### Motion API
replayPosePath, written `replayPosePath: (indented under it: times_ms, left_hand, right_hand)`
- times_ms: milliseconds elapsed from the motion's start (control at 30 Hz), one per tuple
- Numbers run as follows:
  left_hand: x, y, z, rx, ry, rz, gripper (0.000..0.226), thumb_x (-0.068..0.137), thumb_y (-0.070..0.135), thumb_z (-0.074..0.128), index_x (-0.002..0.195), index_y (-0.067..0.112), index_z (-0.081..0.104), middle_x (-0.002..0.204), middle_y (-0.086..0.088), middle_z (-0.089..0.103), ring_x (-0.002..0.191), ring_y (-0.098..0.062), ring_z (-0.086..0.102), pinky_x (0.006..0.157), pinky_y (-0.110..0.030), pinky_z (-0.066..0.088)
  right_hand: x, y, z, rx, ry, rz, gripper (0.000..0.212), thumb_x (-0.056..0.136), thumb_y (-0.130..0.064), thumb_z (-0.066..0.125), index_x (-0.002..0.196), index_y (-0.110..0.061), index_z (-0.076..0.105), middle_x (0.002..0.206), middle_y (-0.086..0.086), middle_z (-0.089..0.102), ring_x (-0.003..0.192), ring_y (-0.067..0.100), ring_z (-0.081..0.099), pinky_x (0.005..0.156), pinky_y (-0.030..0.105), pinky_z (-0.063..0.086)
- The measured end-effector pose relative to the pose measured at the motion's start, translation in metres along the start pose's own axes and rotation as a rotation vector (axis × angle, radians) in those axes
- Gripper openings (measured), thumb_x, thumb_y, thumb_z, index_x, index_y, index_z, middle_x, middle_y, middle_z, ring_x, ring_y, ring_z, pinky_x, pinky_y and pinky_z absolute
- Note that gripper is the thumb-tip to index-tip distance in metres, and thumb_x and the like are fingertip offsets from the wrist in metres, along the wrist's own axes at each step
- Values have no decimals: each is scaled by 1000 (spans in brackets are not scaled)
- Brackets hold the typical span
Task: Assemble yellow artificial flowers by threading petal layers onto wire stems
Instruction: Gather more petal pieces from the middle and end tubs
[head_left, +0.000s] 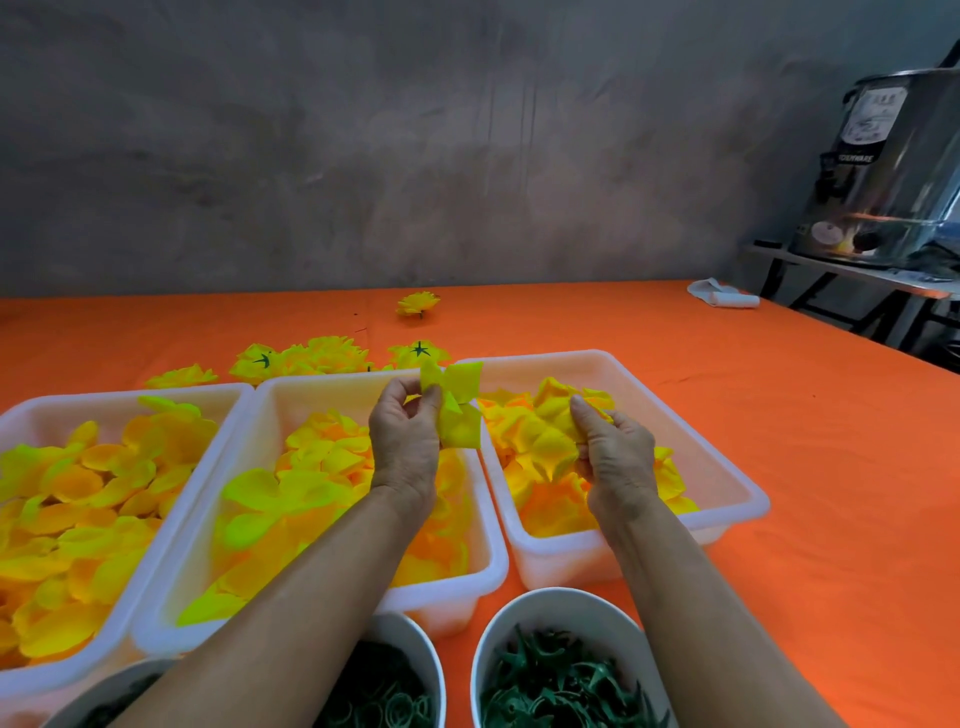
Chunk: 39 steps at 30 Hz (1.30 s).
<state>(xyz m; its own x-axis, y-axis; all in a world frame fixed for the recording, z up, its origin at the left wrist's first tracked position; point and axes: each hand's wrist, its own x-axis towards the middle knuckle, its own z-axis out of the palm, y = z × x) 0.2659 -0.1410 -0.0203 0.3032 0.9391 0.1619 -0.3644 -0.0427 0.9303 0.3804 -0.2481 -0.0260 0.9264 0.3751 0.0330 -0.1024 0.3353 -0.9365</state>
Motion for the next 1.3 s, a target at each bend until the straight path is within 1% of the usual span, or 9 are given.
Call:
replayPosePath:
  times_ms: [200, 400, 500, 633, 800, 900, 1033, 1167, 1300]
  left_hand:
    - [-8, -3, 4, 113, -214, 161, 21, 90, -4, 56, 93, 17, 57, 78, -4, 68, 67, -5, 62, 61, -17, 51]
    - [-11, -4, 6, 287, -268, 270, 4, 85, 13, 67, 86, 15, 70, 87, -9, 66, 80, -24, 54, 74, -35, 45]
    - [-12, -4, 6, 352, -272, 371, 10, 84, 9, 67, 91, 4, 72, 91, -18, 66, 84, -29, 57, 79, -42, 47]
    - [-18, -6, 7, 464, -444, 500, 19, 83, -6, 64, 101, -3, 70, 98, -14, 66, 78, -17, 59, 70, -27, 52]
    - [-27, -11, 10, 736, -698, 581, 43, 74, -16, 56, 107, 6, 71, 113, -8, 68, 103, -19, 59, 87, -25, 46]
    - [-26, -8, 10, 696, -632, 546, 42, 72, -16, 53, 101, 6, 74, 111, -7, 69, 102, -17, 59, 87, -23, 44]
    - [-22, -4, 10, 622, -450, 614, 17, 80, -2, 68, 96, 3, 72, 98, -10, 64, 73, -21, 58, 67, -21, 45]
    - [-20, -4, 9, 632, -437, 601, 29, 82, 10, 71, 110, 4, 68, 107, -8, 59, 73, -19, 54, 70, -21, 45]
    - [-20, -5, 7, 591, -411, 545, 26, 76, 11, 76, 100, 4, 69, 93, -4, 64, 68, -16, 54, 61, -11, 40]
  right_hand:
    - [0, -4, -1, 76, 44, 26, 17, 90, -15, 63, 75, -17, 55, 58, -5, 55, 45, 4, 47, 40, 15, 36]
    - [0, -7, -1, 164, 41, 44, 19, 94, -7, 53, 78, -18, 54, 70, -1, 56, 45, 2, 59, 40, 14, 41]
    - [-1, -7, -1, 209, 9, 49, 14, 93, -5, 53, 84, -15, 54, 75, 4, 58, 50, 6, 64, 42, 15, 44]
    - [-3, -9, 0, 253, -10, 41, 12, 92, -5, 56, 84, -14, 56, 72, 2, 62, 55, 11, 65, 43, 15, 45]
    - [-3, -9, 0, 214, -11, -8, 14, 91, -6, 57, 81, -15, 58, 61, -4, 63, 50, 7, 64, 43, 16, 42]
    - [-3, -7, 0, 127, -25, -40, 14, 89, -8, 60, 78, -15, 57, 57, -6, 63, 47, 5, 61, 44, 15, 41]
    - [-5, -4, 1, -22, -81, -121, 8, 84, -9, 67, 85, -5, 60, 66, 6, 59, 48, 9, 55, 50, 20, 42]
    - [-10, -3, 5, -131, -246, -167, 14, 78, -7, 72, 79, -4, 58, 58, 2, 56, 42, 7, 50, 48, 20, 41]
    - [-12, -2, 6, -179, -345, -175, 22, 76, -7, 75, 73, -7, 53, 50, -5, 52, 42, 6, 45, 43, 16, 38]
